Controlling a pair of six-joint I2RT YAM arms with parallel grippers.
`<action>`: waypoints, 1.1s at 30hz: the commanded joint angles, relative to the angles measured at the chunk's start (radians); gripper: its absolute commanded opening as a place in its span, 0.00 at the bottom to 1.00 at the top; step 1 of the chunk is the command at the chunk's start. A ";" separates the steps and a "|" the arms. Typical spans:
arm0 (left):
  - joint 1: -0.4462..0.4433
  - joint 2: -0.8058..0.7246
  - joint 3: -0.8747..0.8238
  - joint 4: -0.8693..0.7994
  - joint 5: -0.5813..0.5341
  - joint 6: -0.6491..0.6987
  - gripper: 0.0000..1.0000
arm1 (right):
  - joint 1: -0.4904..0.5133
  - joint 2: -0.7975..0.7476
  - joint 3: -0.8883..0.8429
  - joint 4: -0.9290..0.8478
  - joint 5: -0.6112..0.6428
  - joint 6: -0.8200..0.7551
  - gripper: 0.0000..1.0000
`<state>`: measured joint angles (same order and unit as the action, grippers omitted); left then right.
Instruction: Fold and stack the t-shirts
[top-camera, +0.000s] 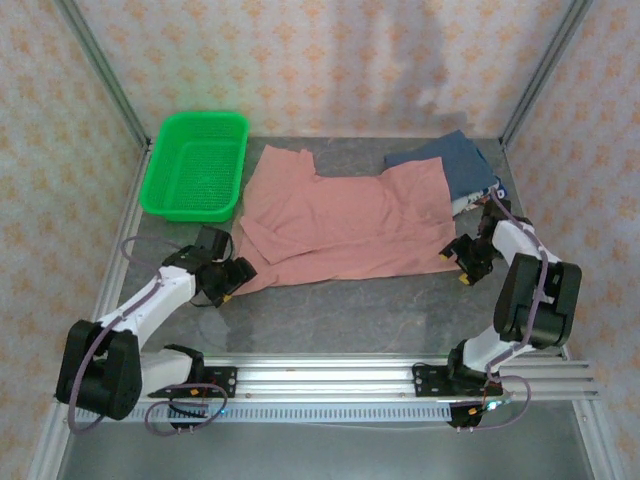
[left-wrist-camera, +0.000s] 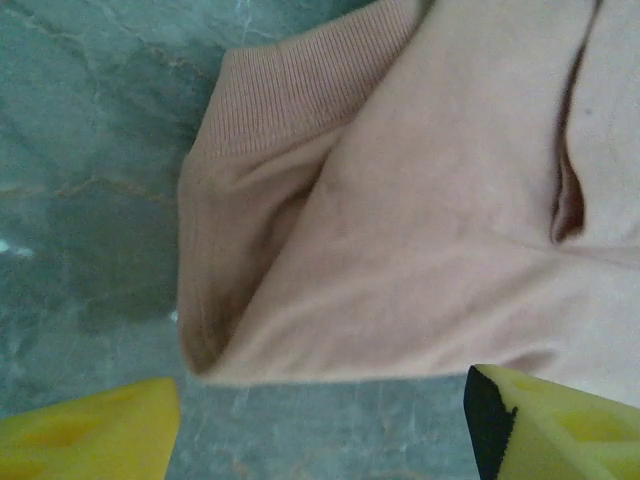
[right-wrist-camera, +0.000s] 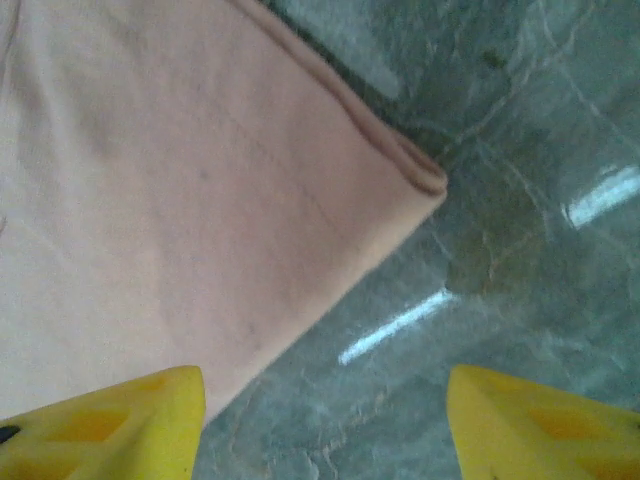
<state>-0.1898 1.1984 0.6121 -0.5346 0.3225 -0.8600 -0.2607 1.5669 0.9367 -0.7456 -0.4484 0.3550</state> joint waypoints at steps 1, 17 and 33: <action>0.002 0.046 -0.018 0.165 -0.026 -0.053 0.72 | -0.008 0.057 0.004 0.066 0.057 0.014 0.60; 0.016 0.213 0.024 0.104 -0.163 0.032 0.10 | -0.030 0.061 -0.048 0.107 0.226 0.098 0.00; 0.016 -0.158 -0.206 -0.131 -0.160 -0.047 0.21 | -0.041 -0.173 -0.265 -0.027 0.259 0.220 0.08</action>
<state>-0.1871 1.0863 0.4469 -0.5282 0.2276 -0.8734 -0.2852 1.4162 0.7097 -0.7174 -0.2832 0.5320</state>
